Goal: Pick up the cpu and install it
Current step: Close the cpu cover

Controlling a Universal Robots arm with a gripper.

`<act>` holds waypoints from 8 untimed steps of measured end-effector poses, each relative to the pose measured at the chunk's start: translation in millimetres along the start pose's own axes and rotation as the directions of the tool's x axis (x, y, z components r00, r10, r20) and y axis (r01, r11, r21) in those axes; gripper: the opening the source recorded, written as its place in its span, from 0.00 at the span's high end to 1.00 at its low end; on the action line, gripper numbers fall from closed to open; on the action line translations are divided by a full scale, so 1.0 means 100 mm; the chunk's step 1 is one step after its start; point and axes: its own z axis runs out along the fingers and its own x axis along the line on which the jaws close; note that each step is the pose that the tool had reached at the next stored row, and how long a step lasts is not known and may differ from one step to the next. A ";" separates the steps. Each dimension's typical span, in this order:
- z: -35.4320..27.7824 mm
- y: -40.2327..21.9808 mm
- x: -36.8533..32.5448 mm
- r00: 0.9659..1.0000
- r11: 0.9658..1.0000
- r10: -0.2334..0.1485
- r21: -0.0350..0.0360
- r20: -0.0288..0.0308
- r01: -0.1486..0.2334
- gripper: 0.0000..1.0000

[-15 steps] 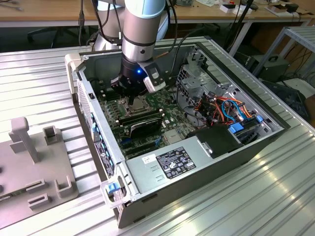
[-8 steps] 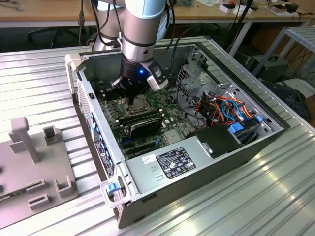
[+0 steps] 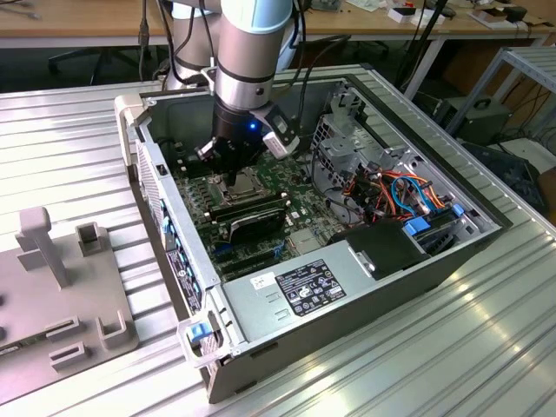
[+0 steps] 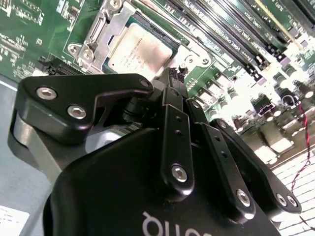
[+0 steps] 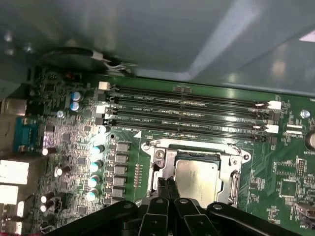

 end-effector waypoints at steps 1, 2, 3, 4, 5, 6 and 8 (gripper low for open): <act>0.000 0.000 0.001 1.000 1.000 -0.008 0.000 0.000 0.008 0.89; 0.002 0.001 0.002 1.000 1.000 -0.014 0.000 0.003 0.014 0.89; 0.007 0.000 0.002 1.000 1.000 -0.020 0.000 0.005 0.020 0.89; 0.012 0.001 0.003 1.000 1.000 -0.025 0.001 0.007 0.025 0.89; 0.021 0.001 0.006 0.999 1.000 -0.031 0.001 0.009 0.031 0.89; 0.029 0.001 0.009 0.999 0.999 -0.034 0.001 0.010 0.034 0.89; 0.037 0.001 0.021 0.999 0.999 -0.035 0.002 0.010 0.035 0.89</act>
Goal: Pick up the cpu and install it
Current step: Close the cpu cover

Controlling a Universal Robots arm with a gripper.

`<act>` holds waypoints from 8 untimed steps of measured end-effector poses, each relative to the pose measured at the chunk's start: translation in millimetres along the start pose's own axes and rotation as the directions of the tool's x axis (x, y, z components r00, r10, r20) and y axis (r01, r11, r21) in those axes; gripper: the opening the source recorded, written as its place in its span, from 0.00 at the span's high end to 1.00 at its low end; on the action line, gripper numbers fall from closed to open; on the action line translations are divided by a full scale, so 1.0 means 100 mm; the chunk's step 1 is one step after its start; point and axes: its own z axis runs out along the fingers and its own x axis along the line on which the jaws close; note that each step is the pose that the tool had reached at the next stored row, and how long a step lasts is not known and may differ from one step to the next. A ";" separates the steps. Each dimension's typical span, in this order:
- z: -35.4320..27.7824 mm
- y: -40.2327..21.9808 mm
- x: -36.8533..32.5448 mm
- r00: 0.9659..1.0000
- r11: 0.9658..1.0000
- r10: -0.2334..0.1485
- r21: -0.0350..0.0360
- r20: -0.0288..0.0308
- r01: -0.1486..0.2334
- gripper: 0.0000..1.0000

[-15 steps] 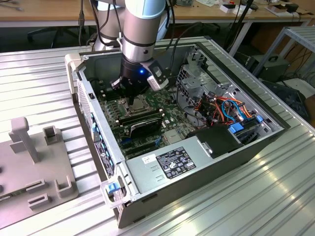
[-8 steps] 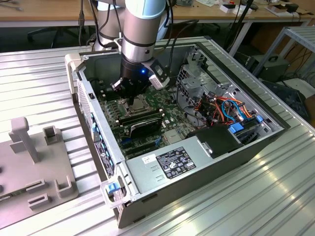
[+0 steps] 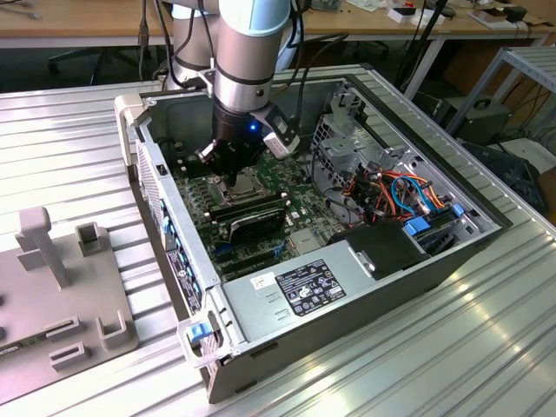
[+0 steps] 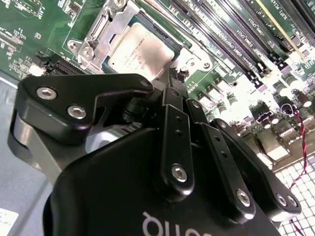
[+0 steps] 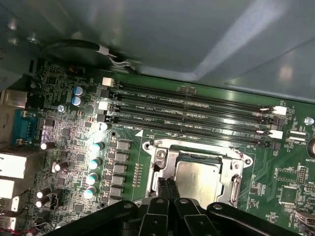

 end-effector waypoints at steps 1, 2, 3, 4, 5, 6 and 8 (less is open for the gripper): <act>0.006 0.003 0.015 1.000 1.000 0.000 0.000 0.000 0.000 0.89; 0.018 0.004 0.027 1.000 1.000 0.000 0.001 0.000 0.000 0.89; 0.029 0.004 0.033 1.000 1.000 0.000 0.001 0.000 0.000 0.89; 0.040 0.002 0.035 1.000 1.000 0.000 0.001 0.000 0.000 0.89; 0.056 0.001 0.036 1.000 1.000 0.000 0.001 0.000 0.000 0.89; 0.056 0.000 0.036 1.000 1.000 0.000 0.001 0.000 0.000 0.89; 0.060 0.000 0.031 1.000 1.000 0.000 0.001 0.000 0.000 0.89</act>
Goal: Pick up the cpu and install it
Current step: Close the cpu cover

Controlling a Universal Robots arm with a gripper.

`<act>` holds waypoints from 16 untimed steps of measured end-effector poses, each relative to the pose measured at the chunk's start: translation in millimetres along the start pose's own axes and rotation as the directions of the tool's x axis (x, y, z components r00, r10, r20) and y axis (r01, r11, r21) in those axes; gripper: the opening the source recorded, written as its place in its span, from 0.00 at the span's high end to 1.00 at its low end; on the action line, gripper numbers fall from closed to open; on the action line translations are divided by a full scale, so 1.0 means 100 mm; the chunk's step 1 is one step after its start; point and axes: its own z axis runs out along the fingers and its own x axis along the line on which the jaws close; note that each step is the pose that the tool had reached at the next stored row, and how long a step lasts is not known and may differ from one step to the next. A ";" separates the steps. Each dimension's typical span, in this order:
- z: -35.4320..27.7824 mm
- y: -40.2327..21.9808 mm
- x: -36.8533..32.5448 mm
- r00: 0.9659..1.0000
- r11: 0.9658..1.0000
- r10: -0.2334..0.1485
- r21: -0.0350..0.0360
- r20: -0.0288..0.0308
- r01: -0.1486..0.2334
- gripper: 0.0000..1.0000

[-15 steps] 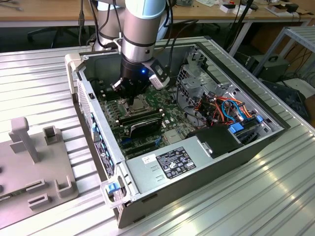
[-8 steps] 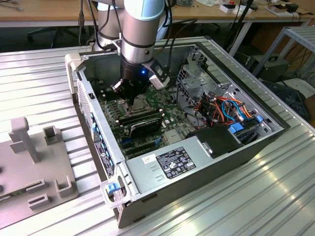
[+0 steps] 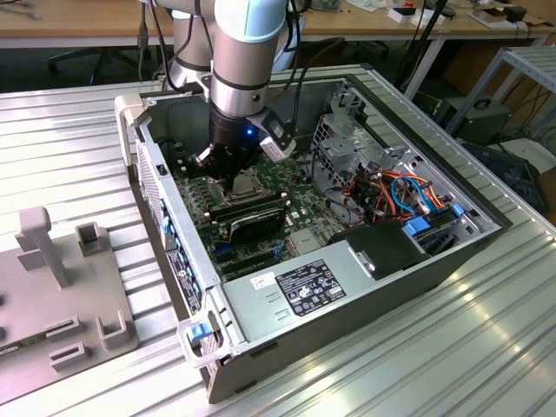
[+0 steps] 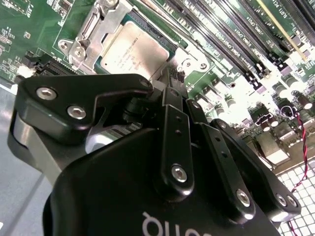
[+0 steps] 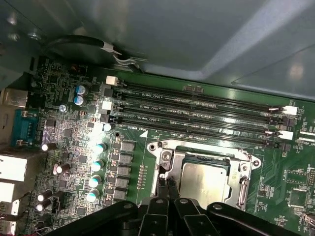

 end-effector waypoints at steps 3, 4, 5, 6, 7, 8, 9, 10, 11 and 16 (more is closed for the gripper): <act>0.002 -0.002 -0.009 1.000 1.000 0.000 0.000 0.000 0.000 0.89; 0.007 -0.001 -0.010 1.000 1.000 0.000 0.000 0.000 0.000 0.89; 0.015 -0.002 -0.011 1.000 1.000 0.000 0.000 0.000 0.000 0.89; 0.021 -0.002 -0.010 1.000 1.000 0.000 0.000 0.000 0.000 0.89; 0.027 -0.002 -0.010 1.000 1.000 0.000 0.000 0.000 0.000 0.89; 0.030 -0.003 -0.009 1.000 1.000 0.000 0.000 0.000 0.000 0.89; 0.035 -0.003 -0.010 1.000 1.000 0.000 0.000 0.000 0.000 0.89; 0.042 -0.003 -0.010 1.000 1.000 0.000 0.000 0.000 0.000 0.89; 0.050 -0.003 -0.009 1.000 1.000 0.000 0.000 0.000 0.000 0.89; 0.087 -0.004 -0.008 1.000 1.000 0.000 0.000 0.000 0.000 0.89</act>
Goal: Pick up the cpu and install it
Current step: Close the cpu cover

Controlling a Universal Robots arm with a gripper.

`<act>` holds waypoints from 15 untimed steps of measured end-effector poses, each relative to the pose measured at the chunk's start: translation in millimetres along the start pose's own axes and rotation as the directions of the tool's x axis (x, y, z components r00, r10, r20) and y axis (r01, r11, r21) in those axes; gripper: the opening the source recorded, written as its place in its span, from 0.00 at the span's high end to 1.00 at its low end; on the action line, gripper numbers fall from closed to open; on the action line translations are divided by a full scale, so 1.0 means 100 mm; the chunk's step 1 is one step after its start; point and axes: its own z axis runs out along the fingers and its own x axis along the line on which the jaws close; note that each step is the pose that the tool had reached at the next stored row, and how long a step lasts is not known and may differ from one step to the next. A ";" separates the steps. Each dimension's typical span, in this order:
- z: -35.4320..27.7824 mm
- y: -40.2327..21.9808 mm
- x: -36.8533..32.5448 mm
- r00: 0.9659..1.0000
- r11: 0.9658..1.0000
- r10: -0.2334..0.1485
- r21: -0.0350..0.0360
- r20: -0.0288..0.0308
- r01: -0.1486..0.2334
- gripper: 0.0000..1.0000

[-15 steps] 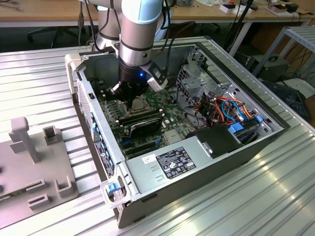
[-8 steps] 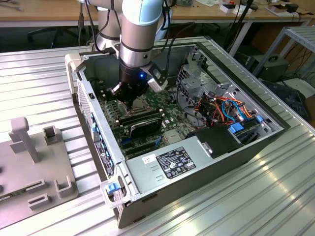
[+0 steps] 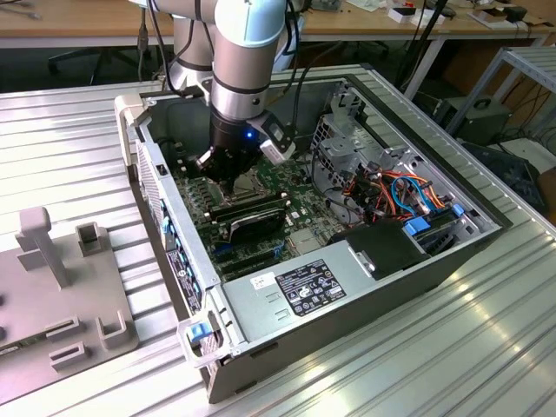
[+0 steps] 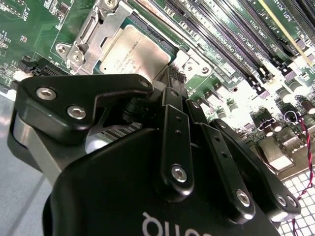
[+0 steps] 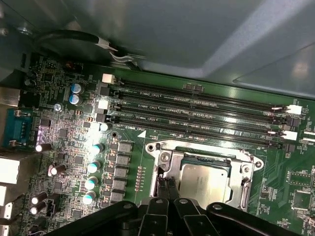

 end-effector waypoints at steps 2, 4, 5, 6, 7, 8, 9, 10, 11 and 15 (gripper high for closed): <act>0.001 0.000 -0.001 1.000 1.000 0.000 0.000 0.000 0.000 0.89; 0.002 0.000 0.000 1.000 1.000 0.000 0.000 0.000 0.000 0.89; 0.004 0.000 0.000 1.000 1.000 0.000 0.000 0.000 0.000 0.89; 0.008 -0.001 0.000 1.000 1.000 0.000 0.000 0.000 0.000 0.89; 0.009 -0.001 0.000 1.000 1.000 0.000 0.000 0.000 0.000 0.89; 0.009 -0.001 0.000 1.000 1.000 0.000 0.000 0.000 0.000 0.89; 0.009 -0.001 0.001 1.000 1.000 0.000 0.000 0.000 0.000 0.89; 0.010 -0.001 0.001 1.000 1.000 0.000 0.000 0.000 0.000 0.89; 0.010 -0.001 0.001 1.000 1.000 0.000 0.000 0.000 0.000 0.89; 0.010 -0.001 0.001 1.000 1.000 0.000 0.000 0.000 0.000 0.89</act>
